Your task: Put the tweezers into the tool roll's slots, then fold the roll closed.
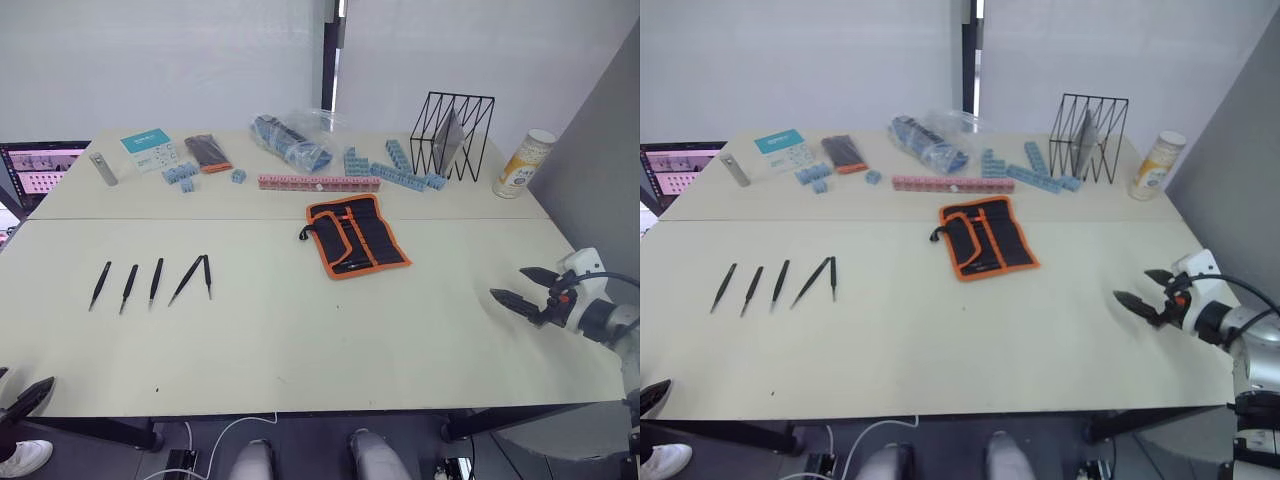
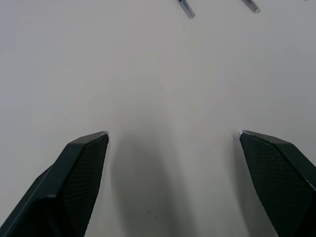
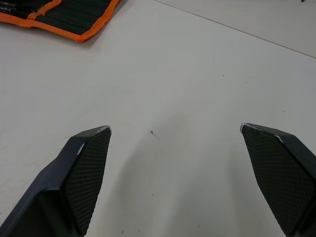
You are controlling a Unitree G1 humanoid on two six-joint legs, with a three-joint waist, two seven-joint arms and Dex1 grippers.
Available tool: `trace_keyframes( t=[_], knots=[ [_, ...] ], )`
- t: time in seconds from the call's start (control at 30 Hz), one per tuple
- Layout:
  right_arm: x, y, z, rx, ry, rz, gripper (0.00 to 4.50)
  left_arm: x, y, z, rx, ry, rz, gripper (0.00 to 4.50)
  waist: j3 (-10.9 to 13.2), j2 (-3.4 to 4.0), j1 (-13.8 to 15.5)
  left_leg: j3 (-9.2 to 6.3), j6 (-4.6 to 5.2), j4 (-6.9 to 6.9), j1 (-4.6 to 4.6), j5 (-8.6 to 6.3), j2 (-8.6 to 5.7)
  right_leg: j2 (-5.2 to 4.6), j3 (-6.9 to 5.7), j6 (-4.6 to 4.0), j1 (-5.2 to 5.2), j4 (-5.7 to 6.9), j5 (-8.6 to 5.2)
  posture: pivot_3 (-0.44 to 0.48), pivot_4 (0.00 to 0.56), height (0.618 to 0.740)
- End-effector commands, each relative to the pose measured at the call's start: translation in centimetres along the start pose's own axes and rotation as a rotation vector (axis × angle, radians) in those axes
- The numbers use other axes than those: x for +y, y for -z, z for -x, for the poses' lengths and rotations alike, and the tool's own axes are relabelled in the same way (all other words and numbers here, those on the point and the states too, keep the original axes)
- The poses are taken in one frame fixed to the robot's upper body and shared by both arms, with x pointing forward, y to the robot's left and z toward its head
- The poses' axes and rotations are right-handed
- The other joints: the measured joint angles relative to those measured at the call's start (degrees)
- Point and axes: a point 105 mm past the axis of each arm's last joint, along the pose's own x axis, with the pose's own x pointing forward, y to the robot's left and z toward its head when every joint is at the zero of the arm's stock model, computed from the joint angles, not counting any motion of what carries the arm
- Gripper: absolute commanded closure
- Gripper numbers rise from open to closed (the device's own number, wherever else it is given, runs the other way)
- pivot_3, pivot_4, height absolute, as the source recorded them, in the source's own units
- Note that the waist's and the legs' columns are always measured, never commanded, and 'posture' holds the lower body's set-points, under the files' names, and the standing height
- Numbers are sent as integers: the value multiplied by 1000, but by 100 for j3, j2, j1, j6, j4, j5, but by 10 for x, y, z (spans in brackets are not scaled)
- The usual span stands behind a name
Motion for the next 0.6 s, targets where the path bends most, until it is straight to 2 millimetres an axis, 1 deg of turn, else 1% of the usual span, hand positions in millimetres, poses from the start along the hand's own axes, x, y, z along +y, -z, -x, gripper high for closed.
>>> trace_keyframes(
  t=[0.03,0.1,0.13,0.2,0.3,0.37,0.4,0.53,0.6],
  knots=[
    [1,-12,-1,-44,16,50,44,-4,-32,-11,-60,64,-88,0,0,0,0,0,0,0,0,0,0,0,0,0,0,0,0,0,150,740],
    [13,-20,-7,-87,16,62,44,-22,-70,-28,-168,169,-158,0,-3,-7,49,-1,0,0,-1,0,0,1,-2,0,1,0,0,0,150,740],
    [20,-23,-9,-104,1,51,44,-30,-82,-33,-197,211,-179,0,-5,-11,68,-4,-2,0,-2,-1,2,3,-5,0,5,3,0,0,150,740],
    [40,-27,-17,-116,-54,42,44,-49,-97,-42,-222,292,-193,0,-5,-10,80,-2,-6,6,-10,-2,4,4,-5,0,5,3,0,0,150,740],
    [67,-36,-28,-138,-131,4,44,-75,-117,-52,-248,391,-202,0,-5,-8,49,13,-4,11,-8,0,2,0,10,2,11,0,1,0,150,740],
    [80,-40,-39,-121,-148,-52,44,-93,-129,-57,-260,454,-199,0,-5,-8,-4,21,14,9,-9,10,3,1,18,6,8,2,3,0,150,740],
    [86,-46,-45,-126,-152,-54,44,-103,-132,-59,-259,490,-203,0,-5,-8,-19,21,31,8,-9,21,5,2,17,8,6,3,4,0,150,740],
    [117,-75,-69,-158,-186,-101,44,-144,-144,-60,-280,632,-226,0,-5,-8,-63,20,37,0,-7,24,9,8,16,10,-3,12,6,0,150,740],
    [129,-86,-83,-132,-182,-123,44,-159,-147,-61,-277,675,-248,0,-5,-8,-70,19,37,0,-7,24,10,9,16,10,-4,13,6,0,150,740]
  ],
)
